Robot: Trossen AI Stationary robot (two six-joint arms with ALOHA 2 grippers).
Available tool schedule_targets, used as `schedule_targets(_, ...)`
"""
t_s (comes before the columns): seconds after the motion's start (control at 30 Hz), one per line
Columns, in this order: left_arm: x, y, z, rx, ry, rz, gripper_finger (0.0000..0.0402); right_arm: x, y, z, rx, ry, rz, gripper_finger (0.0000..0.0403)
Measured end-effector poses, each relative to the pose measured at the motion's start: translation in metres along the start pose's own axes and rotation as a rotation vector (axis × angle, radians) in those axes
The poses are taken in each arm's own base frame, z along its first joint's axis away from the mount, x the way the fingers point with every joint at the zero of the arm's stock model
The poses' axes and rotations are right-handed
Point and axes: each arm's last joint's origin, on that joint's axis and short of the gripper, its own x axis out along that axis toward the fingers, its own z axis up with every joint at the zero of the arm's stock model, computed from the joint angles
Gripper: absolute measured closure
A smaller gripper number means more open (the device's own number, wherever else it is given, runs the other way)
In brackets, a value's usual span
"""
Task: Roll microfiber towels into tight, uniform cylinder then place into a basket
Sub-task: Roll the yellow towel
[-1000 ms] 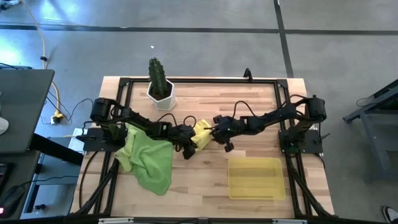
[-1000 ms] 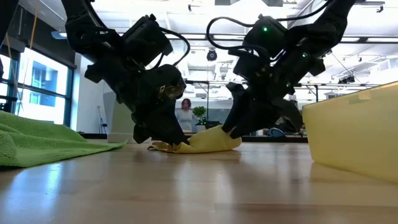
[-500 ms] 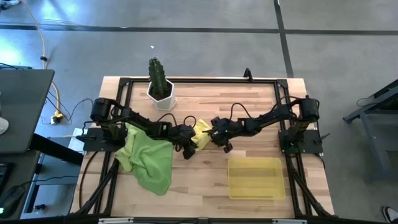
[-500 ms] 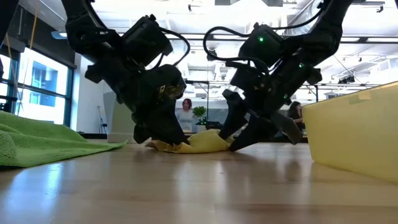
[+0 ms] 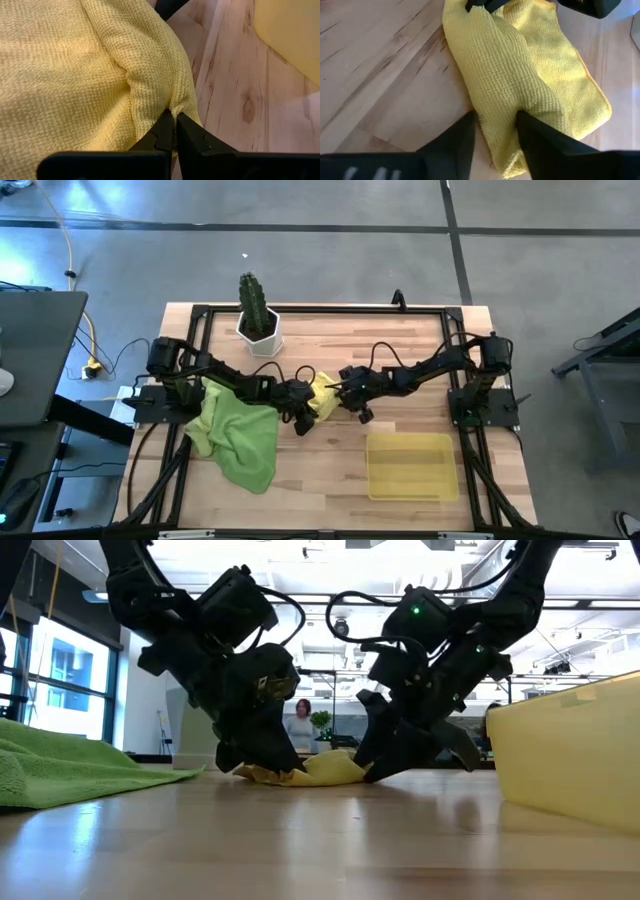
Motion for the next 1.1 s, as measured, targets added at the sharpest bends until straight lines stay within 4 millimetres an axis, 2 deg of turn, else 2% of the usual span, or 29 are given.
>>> schedule_targets(0.2, 0.0, -0.001, 0.0, 0.0, 0.011, -0.022, 0.04, 0.011, 0.004, -0.008, 0.014, 0.027, 0.016, 0.0337)
schedule_targets(0.4, -0.003, -0.003, 0.002, 0.021, 0.004, -0.035, 0.0394, 0.012, 0.004, -0.009, 0.094, 0.037, 0.014, 0.0396)
schedule_targets(0.6, -0.016, -0.008, 0.007, 0.081, 0.0, -0.041, 0.0373, 0.012, 0.005, -0.01, 0.205, 0.048, 0.024, 0.04)
schedule_targets(0.83, -0.027, -0.009, 0.007, 0.085, 0.037, -0.013, 0.0358, 0.011, 0.004, -0.008, 0.439, 0.03, 0.113, 0.0402)
schedule_targets(1.1, -0.038, -0.024, 0.009, 0.231, -0.02, -0.017, 0.0355, 0.003, -0.021, 0.007, 0.751, 0.194, 0.355, 0.0402)
